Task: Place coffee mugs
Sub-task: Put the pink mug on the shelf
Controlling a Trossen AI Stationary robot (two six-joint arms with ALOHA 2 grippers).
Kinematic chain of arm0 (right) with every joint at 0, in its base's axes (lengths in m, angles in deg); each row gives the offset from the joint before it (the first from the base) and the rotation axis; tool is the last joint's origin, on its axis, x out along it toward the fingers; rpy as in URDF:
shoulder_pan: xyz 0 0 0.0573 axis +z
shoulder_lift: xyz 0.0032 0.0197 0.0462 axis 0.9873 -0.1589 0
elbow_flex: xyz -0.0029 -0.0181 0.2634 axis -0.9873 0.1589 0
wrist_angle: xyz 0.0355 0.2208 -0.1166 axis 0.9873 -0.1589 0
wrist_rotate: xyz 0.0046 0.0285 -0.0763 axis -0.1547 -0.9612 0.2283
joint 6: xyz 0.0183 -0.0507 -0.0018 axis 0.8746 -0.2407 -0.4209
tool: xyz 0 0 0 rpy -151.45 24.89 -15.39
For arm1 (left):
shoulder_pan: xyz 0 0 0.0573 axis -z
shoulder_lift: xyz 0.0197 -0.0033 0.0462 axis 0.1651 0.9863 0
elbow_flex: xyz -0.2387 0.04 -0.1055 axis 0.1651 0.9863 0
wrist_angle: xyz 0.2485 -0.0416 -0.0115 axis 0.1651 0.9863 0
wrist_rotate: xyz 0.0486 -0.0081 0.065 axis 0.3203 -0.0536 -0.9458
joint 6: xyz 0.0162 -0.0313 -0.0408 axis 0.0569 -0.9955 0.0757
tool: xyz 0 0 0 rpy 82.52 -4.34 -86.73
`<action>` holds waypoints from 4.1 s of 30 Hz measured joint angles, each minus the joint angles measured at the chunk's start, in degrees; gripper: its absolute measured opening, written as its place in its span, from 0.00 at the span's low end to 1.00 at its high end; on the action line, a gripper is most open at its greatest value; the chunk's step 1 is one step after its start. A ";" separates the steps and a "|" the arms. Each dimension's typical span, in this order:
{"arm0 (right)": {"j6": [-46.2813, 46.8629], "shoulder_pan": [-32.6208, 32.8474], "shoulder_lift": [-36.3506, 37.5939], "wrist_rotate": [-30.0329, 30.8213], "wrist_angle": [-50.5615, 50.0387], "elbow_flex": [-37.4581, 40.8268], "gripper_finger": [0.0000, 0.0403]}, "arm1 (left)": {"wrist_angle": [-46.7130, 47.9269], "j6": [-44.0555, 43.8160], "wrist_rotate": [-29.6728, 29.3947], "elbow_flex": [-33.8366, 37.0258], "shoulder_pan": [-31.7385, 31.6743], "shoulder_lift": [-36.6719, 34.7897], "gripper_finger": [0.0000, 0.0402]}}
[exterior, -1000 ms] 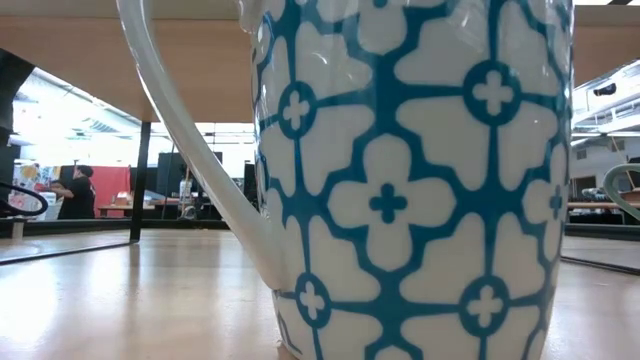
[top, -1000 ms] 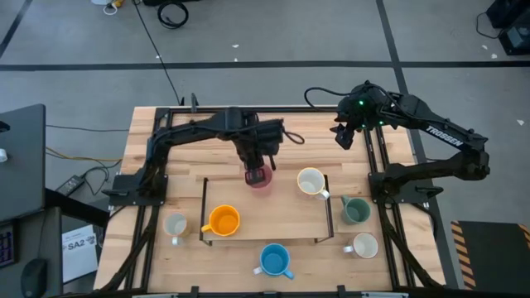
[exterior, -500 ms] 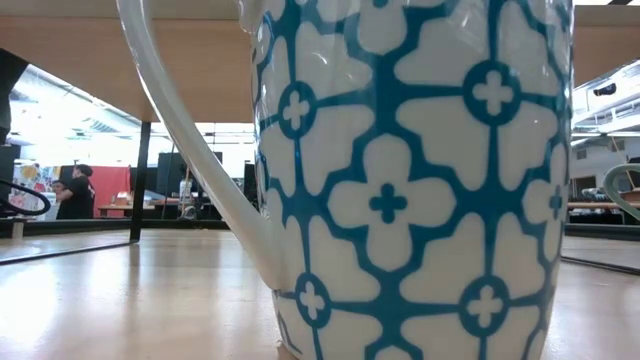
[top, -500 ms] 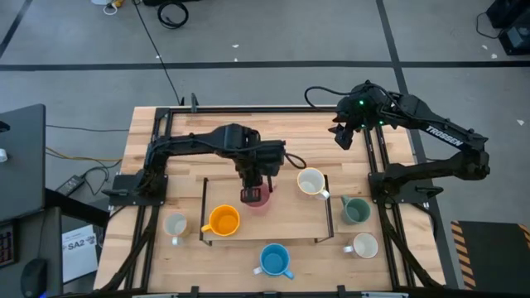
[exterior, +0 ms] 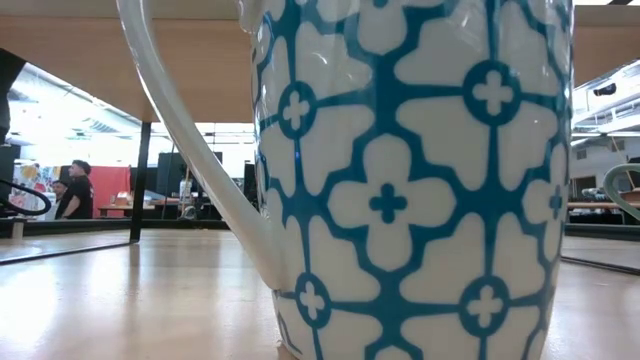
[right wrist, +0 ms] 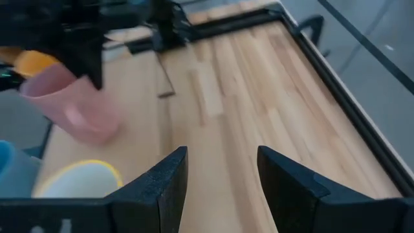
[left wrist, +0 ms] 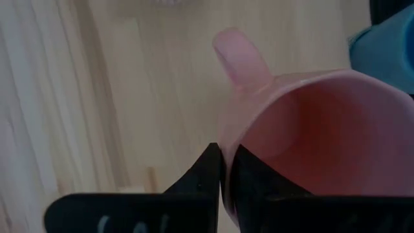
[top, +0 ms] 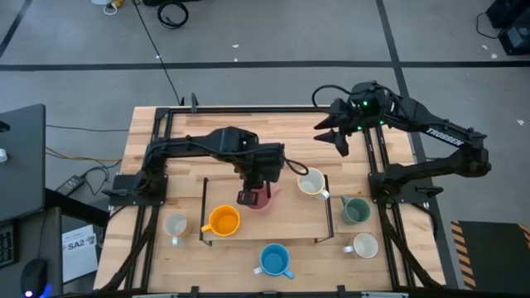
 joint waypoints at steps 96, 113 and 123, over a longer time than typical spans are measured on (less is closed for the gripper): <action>5.06 26.05 -0.78 1.04 11.47 0.00 0.33 | -10.43 10.75 -1.28 0.91 5.27 -2.08 0.07; 5.03 25.78 0.31 1.07 11.11 0.00 0.33 | -8.87 10.22 -1.47 4.29 5.22 0.49 0.07; 5.03 25.78 0.28 1.09 10.32 0.00 0.33 | -9.57 10.21 -1.89 4.24 5.22 0.68 0.15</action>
